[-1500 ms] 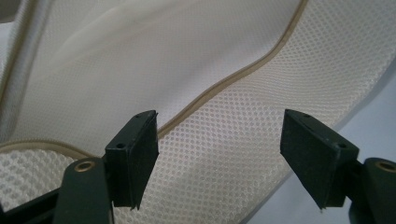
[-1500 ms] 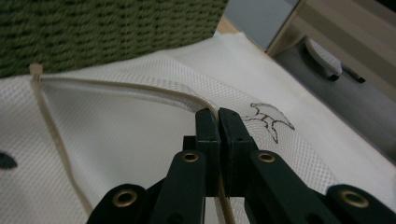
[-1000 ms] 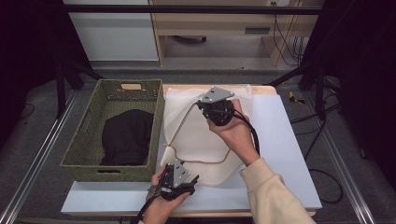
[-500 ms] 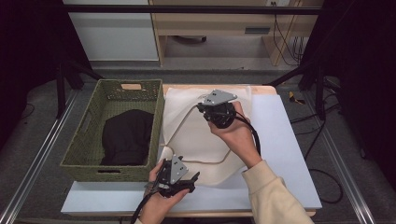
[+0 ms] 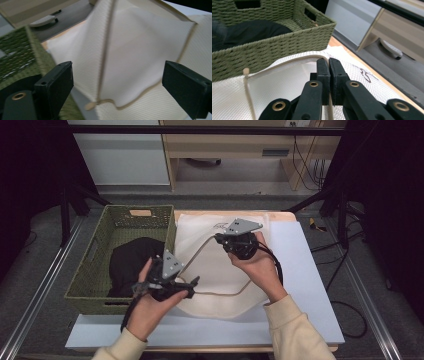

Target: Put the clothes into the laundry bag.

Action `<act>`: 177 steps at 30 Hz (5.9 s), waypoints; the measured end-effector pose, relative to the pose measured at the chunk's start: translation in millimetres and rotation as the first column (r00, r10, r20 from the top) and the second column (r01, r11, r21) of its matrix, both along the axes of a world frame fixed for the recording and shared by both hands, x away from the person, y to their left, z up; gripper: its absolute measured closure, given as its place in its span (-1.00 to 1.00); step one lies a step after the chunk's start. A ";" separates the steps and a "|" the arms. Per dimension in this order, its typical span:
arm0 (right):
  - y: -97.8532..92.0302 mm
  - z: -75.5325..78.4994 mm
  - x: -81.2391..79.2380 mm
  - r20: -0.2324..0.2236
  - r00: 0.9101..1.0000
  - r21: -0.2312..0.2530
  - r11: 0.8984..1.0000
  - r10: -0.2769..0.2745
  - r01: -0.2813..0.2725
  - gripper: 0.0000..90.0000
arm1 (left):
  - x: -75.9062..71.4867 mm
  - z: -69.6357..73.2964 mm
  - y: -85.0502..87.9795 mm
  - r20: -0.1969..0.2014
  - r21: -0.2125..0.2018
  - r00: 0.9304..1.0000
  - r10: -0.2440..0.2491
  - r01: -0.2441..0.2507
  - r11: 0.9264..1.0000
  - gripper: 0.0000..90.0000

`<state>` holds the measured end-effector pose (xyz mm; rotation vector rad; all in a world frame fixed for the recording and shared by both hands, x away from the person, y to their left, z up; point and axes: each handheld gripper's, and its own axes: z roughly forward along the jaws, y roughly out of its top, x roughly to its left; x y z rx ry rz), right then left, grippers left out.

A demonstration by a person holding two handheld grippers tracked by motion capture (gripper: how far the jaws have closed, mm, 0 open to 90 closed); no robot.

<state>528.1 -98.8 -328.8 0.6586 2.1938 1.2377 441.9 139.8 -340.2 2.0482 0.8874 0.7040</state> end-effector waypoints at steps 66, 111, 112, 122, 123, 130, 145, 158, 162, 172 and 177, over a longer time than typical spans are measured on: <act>-14.4 -26.0 37.6 -0.075 0.996 0.028 0.999 0.046 -0.044 0.94 | 133.6 -66.6 162.7 -0.348 0.125 0.871 0.348 -0.324 0.938 -0.91; -5.3 -14.5 26.4 -0.062 0.996 -0.033 0.998 0.058 -0.060 0.94 | 138.5 -104.7 139.5 -0.401 0.228 0.884 0.241 -0.158 0.961 -1.00; -5.1 -14.1 26.0 -0.061 0.996 -0.035 0.998 0.058 -0.061 0.94 | 138.9 -105.3 138.9 -0.399 0.239 0.883 0.246 -0.159 0.958 -1.00; -6.5 -9.1 23.5 -0.055 0.997 -0.052 0.997 0.056 -0.058 0.93 | 141.6 -108.0 134.3 -0.384 0.305 0.876 0.292 -0.179 0.935 -0.95; -6.6 -9.0 23.2 -0.054 0.997 -0.054 0.997 0.056 -0.059 0.93 | 141.3 -107.6 134.3 -0.382 0.308 0.876 0.295 -0.181 0.934 -0.91; -5.6 -8.7 22.1 -0.053 0.997 -0.056 0.997 0.057 -0.060 0.93 | 141.0 -102.2 135.2 -0.372 0.343 0.874 0.314 -0.185 0.921 -0.42; -6.4 -5.0 25.1 -0.054 0.997 -0.056 0.997 0.058 -0.061 0.93 | 139.5 -89.3 137.7 -0.320 0.372 0.890 0.326 -0.199 0.907 0.42; -4.0 0.1 30.0 -0.074 0.995 -0.071 0.995 0.059 -0.065 0.93 | 122.4 -52.1 156.2 -0.175 0.241 0.944 0.279 -0.234 0.942 0.44; -4.6 1.9 31.9 -0.080 0.995 -0.072 0.995 0.059 -0.065 0.93 | 112.7 -33.6 159.4 -0.116 0.194 0.960 0.255 -0.230 0.954 0.44; -4.3 5.1 40.3 -0.123 0.990 -0.076 0.994 0.074 -0.084 0.93 | 77.6 17.5 153.9 0.031 0.139 0.991 0.133 -0.136 0.981 0.43; -3.5 6.6 40.9 -0.131 0.989 -0.075 0.993 0.076 -0.087 0.94 | 64.4 34.4 141.9 0.053 0.125 0.996 0.075 -0.081 0.989 0.43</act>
